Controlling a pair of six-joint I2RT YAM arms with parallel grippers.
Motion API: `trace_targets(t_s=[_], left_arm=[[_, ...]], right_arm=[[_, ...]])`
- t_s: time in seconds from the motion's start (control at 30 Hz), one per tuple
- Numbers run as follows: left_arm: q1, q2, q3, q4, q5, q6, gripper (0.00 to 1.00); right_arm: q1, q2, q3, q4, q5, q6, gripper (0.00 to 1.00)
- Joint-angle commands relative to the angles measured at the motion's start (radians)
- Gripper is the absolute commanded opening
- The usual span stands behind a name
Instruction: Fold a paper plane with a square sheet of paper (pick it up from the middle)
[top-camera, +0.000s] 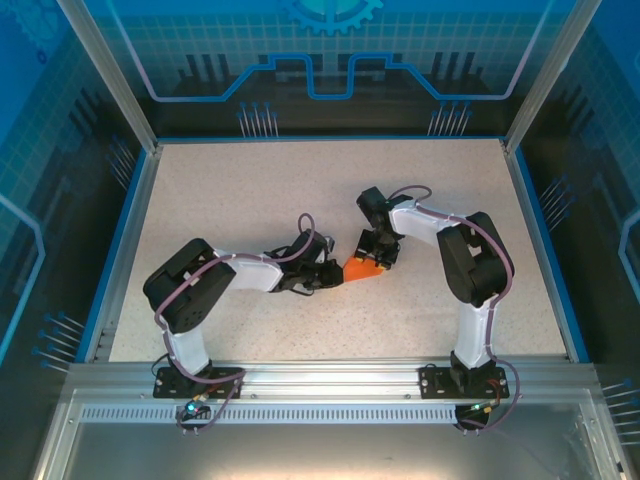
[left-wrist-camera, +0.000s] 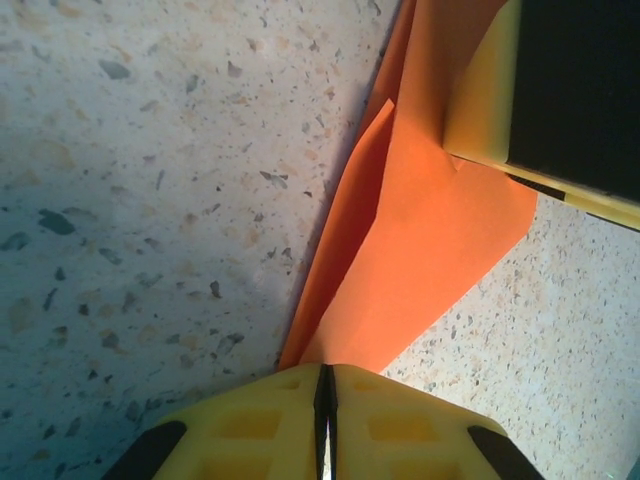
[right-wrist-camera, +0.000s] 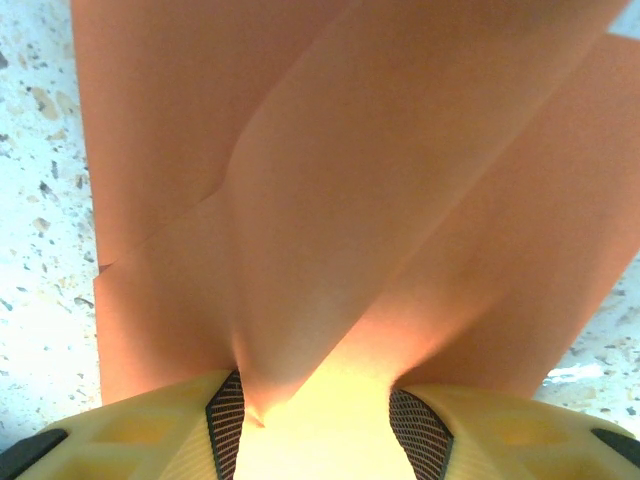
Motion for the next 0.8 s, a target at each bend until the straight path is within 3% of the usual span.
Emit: trace_targets(t_s=[0.0,0.33,0.53,0.77], left_arm=[[0.033,-0.007,-0.068,-0.144,-0.036,-0.016,0.14],[0.048,-0.151,-0.094,-0.207,-0.056,0.04,0.15],[0.048,-0.215,-0.055,-0.081,0.019,0.055,0.17],[0.033,-0.104,0.015,0.092,0.11,-0.003,0.17]], right_arm=[[0.009,0.156,-0.081,0.009,0.046,0.01,0.5],[0.009,0.158,-0.082,0.006,0.052,0.01,0.5],[0.009,0.167,-0.077,0.006,0.054,0.012,0.5],[0.009,0.188,-0.07,0.007,0.049,0.015,0.5]])
